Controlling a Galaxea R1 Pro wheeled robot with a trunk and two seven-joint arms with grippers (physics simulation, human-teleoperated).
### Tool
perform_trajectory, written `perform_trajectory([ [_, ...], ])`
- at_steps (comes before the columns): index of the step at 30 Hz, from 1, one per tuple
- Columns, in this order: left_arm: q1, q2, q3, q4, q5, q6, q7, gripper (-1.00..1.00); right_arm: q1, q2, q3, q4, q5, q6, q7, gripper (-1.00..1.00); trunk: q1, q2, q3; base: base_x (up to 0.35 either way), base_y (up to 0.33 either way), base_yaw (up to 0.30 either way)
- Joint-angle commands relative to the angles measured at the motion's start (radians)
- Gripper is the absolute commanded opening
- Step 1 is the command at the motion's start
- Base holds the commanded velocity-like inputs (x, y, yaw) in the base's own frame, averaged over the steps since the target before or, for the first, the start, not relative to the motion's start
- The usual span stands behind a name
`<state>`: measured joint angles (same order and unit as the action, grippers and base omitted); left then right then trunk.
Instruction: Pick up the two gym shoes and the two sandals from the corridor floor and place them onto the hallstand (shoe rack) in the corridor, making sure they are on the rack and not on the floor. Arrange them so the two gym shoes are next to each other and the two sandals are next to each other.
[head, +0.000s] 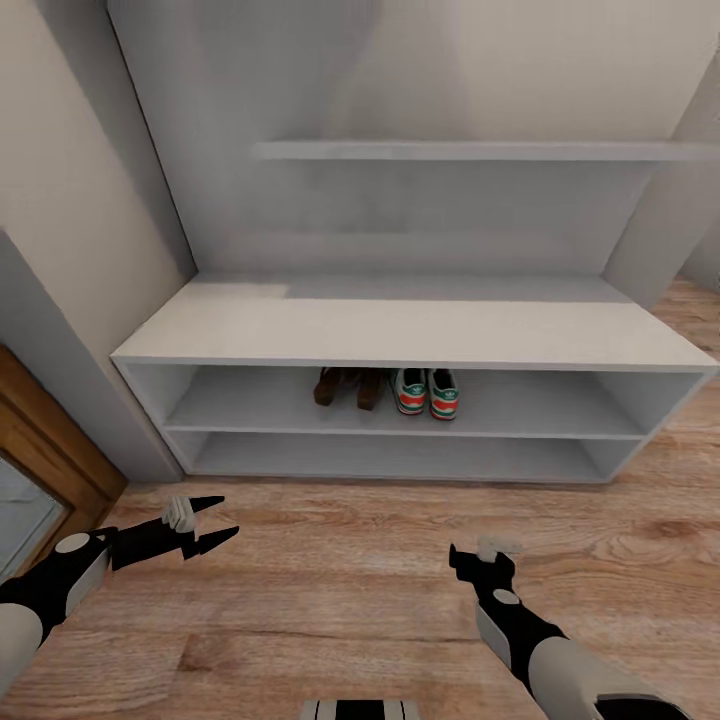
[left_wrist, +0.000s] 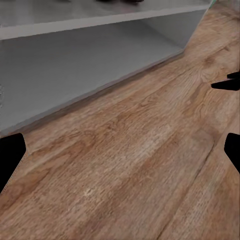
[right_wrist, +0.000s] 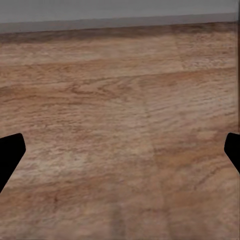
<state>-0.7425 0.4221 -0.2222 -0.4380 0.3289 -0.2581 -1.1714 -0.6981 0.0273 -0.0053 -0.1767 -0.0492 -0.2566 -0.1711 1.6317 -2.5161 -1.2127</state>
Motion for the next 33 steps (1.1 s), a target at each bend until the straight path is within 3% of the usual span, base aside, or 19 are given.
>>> perform_trajectory([
  [1,-0.001,0.001,-0.009,0.001,0.008,-0.006,0.001,1.0,0.0,0.0,0.0,0.015,-0.005,-0.023,-0.001,1.0,-0.001,0.0,0.003,0.0,0.0,0.0],
  [6,0.0,0.0,-0.01,0.001,0.009,-0.005,0.004,1.0,0.0,0.0,-0.001,0.09,-0.005,-0.089,-0.001,1.0,-0.003,0.001,0.023,0.0,0.0,0.0],
  [17,-0.001,-0.016,-0.01,0.006,0.01,-0.004,0.007,1.0,0.066,0.0,0.0,0.136,-0.005,-0.102,-0.001,1.0,-0.008,0.004,0.065,0.0,0.0,0.0],
  [23,-0.001,-0.022,-0.009,0.076,0.011,-0.004,0.01,1.0,0.076,0.002,0.001,0.138,-0.005,-0.102,-0.001,1.0,-0.011,0.005,0.088,0.0,0.0,0.0],
  [26,0.0,-0.035,-0.009,0.114,0.012,-0.004,0.024,1.0,0.077,0.001,0.001,0.138,-0.005,-0.102,-0.001,1.0,-0.012,0.006,0.1,0.0,0.0,0.0],
  [33,-0.001,-0.052,-0.01,0.19,0.012,-0.005,0.135,1.0,0.078,0.0,0.001,0.138,-0.006,-0.102,-0.001,1.0,-0.015,0.007,0.127,0.0,0.0,0.0],
])
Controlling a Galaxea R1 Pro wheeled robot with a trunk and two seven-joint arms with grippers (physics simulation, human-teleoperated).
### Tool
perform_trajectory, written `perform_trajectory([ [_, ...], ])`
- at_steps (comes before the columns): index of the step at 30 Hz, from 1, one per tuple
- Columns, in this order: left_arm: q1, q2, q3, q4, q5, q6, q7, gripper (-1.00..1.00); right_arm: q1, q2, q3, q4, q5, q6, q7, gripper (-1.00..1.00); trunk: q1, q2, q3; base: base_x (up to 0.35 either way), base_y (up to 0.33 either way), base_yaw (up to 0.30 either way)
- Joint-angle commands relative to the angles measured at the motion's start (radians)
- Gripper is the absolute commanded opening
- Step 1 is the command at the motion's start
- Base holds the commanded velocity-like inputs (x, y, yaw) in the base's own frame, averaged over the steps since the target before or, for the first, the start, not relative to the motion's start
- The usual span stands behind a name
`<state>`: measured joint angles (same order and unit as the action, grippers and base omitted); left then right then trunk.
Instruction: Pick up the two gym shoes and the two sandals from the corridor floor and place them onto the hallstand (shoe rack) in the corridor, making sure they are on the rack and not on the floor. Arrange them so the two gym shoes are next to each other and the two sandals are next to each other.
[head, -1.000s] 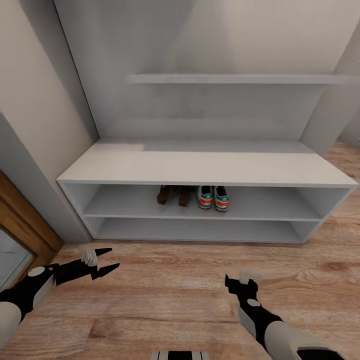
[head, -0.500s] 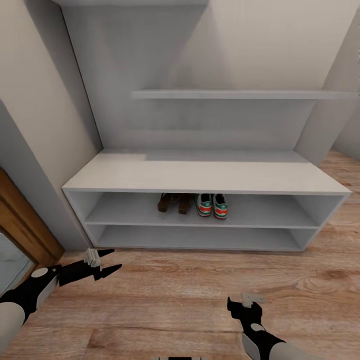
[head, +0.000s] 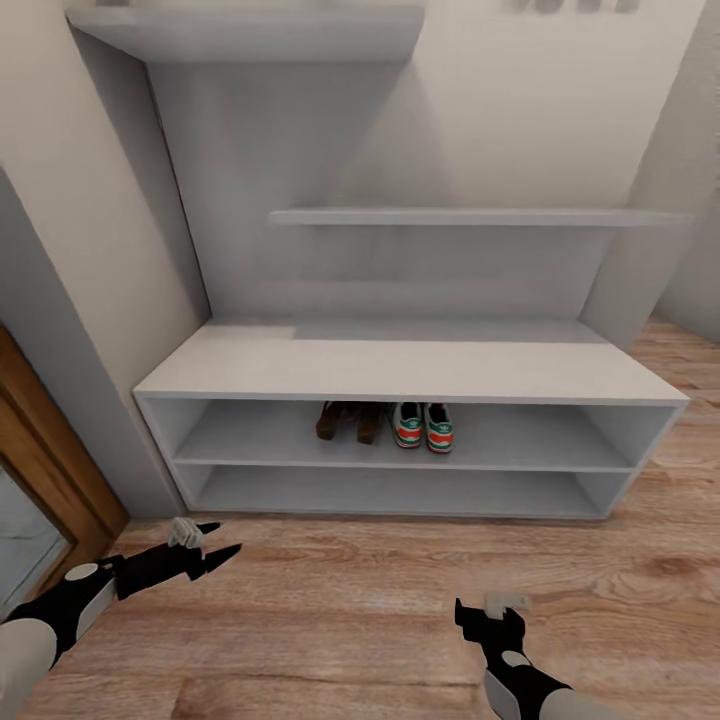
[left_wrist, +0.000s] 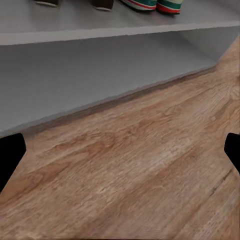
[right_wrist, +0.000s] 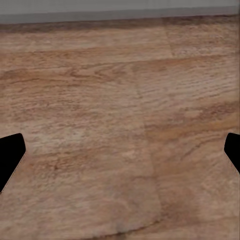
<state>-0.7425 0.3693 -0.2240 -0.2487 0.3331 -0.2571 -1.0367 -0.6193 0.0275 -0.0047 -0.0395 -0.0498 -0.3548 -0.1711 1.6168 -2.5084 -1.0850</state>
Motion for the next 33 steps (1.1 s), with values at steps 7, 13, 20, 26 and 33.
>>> perform_trajectory([
  [7,0.0,-0.028,-0.009,0.071,0.008,-0.007,0.072,1.0,0.0,0.002,0.0,0.001,-0.005,-0.004,-0.001,1.0,-0.003,0.001,0.026,0.0,0.0,0.0],
  [13,0.0,-0.038,-0.008,0.143,0.012,-0.01,0.095,1.0,0.0,0.002,0.0,0.001,-0.005,-0.004,-0.001,1.0,-0.006,0.003,0.05,0.0,0.0,0.0],
  [20,0.006,-0.038,-0.004,0.218,0.045,-0.059,0.164,1.0,0.0,0.002,0.0,0.001,-0.005,-0.004,-0.001,1.0,-0.009,0.004,0.077,0.0,0.0,0.0],
  [26,0.025,-0.039,-0.004,0.23,0.107,-0.075,0.272,1.0,0.0,0.002,0.0,0.001,-0.006,-0.003,-0.002,1.0,-0.012,0.006,0.1,0.0,0.0,0.0],
  [33,0.027,-0.042,-0.005,0.232,0.113,-0.076,0.312,1.0,0.0,0.0,0.0,0.0,-0.005,-0.003,-0.002,1.0,-0.015,0.007,0.127,0.0,0.0,0.0],
])
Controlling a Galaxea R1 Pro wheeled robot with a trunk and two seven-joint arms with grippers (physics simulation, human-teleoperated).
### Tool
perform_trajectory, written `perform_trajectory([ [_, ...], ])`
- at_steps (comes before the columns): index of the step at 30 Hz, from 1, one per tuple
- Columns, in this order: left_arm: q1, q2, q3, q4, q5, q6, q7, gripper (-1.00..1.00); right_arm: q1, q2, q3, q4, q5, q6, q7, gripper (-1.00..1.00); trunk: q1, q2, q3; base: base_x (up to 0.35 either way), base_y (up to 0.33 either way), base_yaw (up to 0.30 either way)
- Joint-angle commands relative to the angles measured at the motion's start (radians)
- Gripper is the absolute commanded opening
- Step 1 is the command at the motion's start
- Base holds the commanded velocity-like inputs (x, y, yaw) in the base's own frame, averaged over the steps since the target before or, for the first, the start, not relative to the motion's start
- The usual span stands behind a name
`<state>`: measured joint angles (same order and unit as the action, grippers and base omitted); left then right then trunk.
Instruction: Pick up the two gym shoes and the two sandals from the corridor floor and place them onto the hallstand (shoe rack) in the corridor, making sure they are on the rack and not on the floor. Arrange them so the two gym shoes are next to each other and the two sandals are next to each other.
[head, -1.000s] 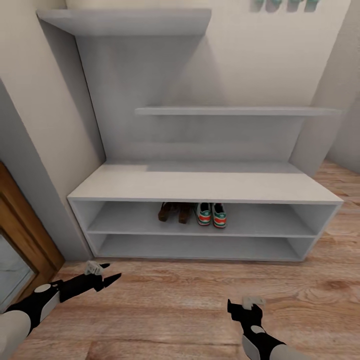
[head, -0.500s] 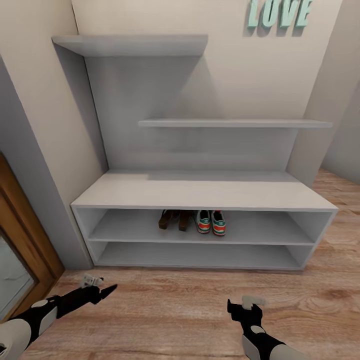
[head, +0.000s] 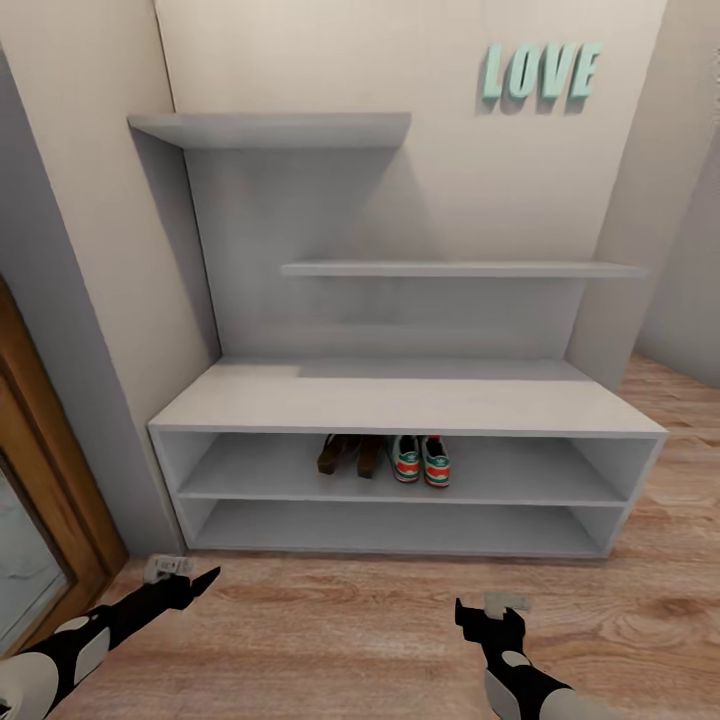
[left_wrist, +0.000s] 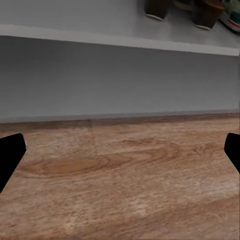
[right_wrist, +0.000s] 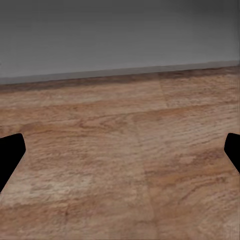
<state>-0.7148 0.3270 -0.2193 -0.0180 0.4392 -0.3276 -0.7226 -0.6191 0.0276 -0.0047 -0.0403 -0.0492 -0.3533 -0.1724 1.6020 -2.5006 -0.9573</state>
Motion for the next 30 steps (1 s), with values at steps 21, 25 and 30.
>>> perform_trajectory([
  [21,0.028,-0.029,-0.009,0.001,0.007,-0.004,0.037,1.0,0.0,-0.002,-0.001,0.002,-0.006,-0.003,-0.001,1.0,-0.01,0.014,0.021,0.0,0.0,0.0],
  [25,0.056,-0.028,-0.008,0.0,0.006,-0.005,0.037,1.0,0.0,-0.001,-0.001,0.002,-0.006,-0.003,-0.001,1.0,-0.01,0.014,0.021,0.0,0.0,0.0],
  [30,0.064,-0.028,-0.008,0.0,0.007,-0.005,0.038,1.0,0.0,-0.001,-0.001,0.002,-0.006,-0.003,-0.001,1.0,-0.01,0.014,0.021,0.0,0.0,0.0],
])
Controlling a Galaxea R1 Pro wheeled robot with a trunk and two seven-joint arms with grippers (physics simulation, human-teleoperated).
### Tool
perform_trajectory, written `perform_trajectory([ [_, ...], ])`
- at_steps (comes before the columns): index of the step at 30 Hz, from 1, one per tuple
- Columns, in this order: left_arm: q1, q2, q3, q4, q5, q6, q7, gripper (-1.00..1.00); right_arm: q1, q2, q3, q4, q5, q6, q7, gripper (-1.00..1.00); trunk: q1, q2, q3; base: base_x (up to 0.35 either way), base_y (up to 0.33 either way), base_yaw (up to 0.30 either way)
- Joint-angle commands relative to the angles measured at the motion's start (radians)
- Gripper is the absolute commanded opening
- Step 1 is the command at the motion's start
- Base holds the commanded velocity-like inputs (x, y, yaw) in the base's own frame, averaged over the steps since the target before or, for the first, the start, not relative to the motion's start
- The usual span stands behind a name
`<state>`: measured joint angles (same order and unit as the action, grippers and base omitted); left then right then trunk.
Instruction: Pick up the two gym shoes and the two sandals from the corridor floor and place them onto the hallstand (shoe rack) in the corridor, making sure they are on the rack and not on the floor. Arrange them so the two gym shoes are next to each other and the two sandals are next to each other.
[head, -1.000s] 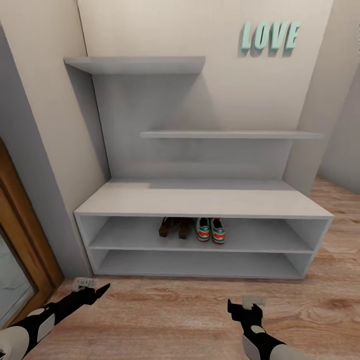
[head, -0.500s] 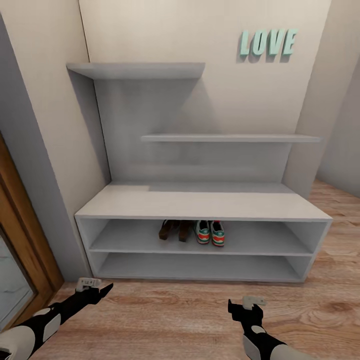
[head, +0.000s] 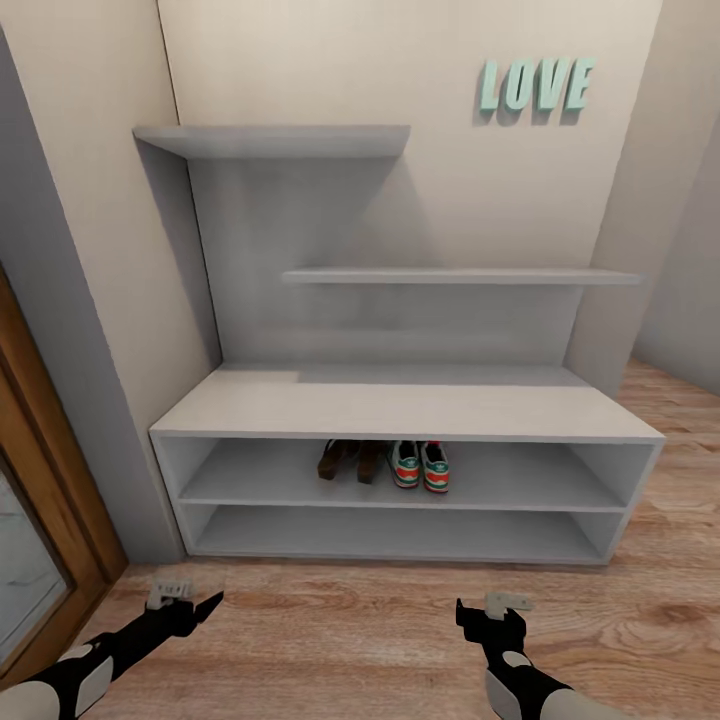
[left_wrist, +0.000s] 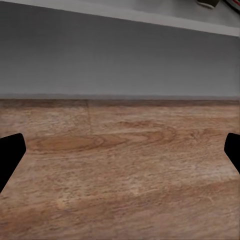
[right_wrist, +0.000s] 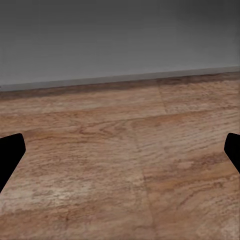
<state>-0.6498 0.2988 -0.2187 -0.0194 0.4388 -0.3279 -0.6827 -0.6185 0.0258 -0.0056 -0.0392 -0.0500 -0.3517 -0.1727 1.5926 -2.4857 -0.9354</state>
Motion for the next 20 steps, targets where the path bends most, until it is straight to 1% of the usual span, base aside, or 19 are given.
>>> perform_trajectory([
  [1,0.0,0.0,-0.008,0.001,0.007,-0.005,-0.002,1.0,-0.001,0.0,0.0,0.001,-0.005,-0.004,-0.001,1.0,0.0,0.0,-0.001,0.0,0.0,0.0],
  [20,0.001,0.0,-0.008,0.001,0.008,-0.005,-0.001,1.0,0.0,0.0,0.0,0.001,-0.005,-0.004,-0.001,1.0,0.0,0.0,-0.001,0.0,0.0,0.0],
])
